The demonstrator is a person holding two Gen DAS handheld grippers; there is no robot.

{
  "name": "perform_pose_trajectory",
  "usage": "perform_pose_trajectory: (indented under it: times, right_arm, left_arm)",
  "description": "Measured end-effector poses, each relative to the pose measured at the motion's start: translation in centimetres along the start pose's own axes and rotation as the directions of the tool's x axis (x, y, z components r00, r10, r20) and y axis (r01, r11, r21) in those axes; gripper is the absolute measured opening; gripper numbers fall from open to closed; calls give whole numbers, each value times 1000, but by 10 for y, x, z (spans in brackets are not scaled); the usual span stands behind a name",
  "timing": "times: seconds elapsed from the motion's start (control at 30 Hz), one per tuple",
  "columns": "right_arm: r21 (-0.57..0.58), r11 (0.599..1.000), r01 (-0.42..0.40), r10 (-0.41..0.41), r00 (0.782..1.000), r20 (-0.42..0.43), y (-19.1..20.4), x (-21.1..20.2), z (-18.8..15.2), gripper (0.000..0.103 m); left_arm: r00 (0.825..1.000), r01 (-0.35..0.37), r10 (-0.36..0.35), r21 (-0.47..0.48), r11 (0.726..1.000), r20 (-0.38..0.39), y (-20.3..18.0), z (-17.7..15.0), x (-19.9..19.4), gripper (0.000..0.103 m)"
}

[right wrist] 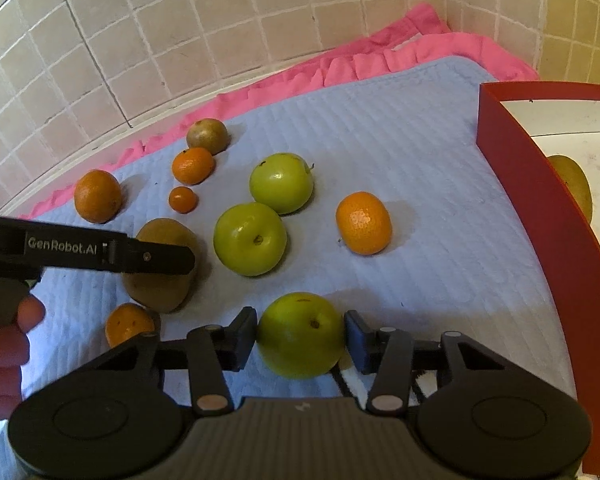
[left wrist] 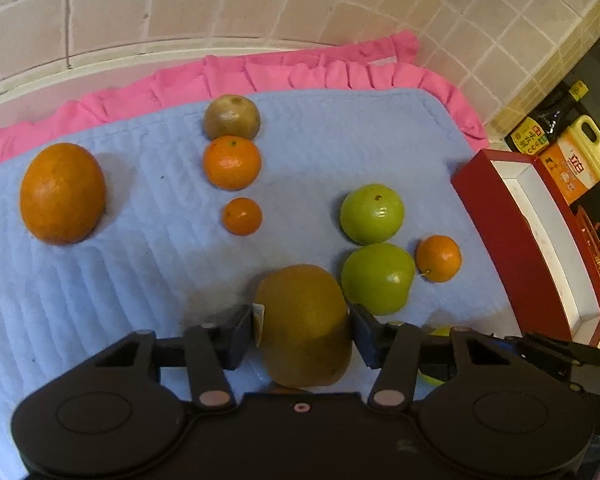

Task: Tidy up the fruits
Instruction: 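Carry the kiwi into the red box and open the left tool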

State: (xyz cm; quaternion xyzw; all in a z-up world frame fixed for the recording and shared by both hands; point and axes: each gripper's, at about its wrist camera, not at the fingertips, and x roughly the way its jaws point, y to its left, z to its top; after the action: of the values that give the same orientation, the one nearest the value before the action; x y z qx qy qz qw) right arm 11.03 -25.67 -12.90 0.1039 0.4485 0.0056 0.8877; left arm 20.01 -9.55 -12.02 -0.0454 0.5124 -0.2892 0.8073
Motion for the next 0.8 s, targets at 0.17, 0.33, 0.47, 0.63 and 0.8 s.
perform_pose_trajectory:
  times: [0.17, 0.33, 0.47, 0.63, 0.8]
  right_arm:
    - [-5, 1000, -29, 29, 999, 28, -2, -18, -3, 50]
    - [9, 999, -47, 47, 996, 77, -11, -47, -4, 49]
    - [20, 999, -47, 43, 989, 142, -25, -80, 2, 49]
    - [58, 998, -18, 4, 973, 230, -57, -125, 13, 49]
    - [133, 990, 48, -85, 955, 283, -106, -160, 23, 50]
  left_arm:
    - [999, -39, 38, 6, 999, 31, -9, -5, -9, 62]
    - [994, -48, 47, 15, 999, 96, -20, -1, -34, 62]
    - [984, -66, 53, 71, 995, 171, -43, 12, -59, 62]
    - [970, -44, -2, 181, 983, 242, -95, 32, -78, 62]
    - [966, 17, -92, 295, 955, 243, -155, 57, -66, 62]
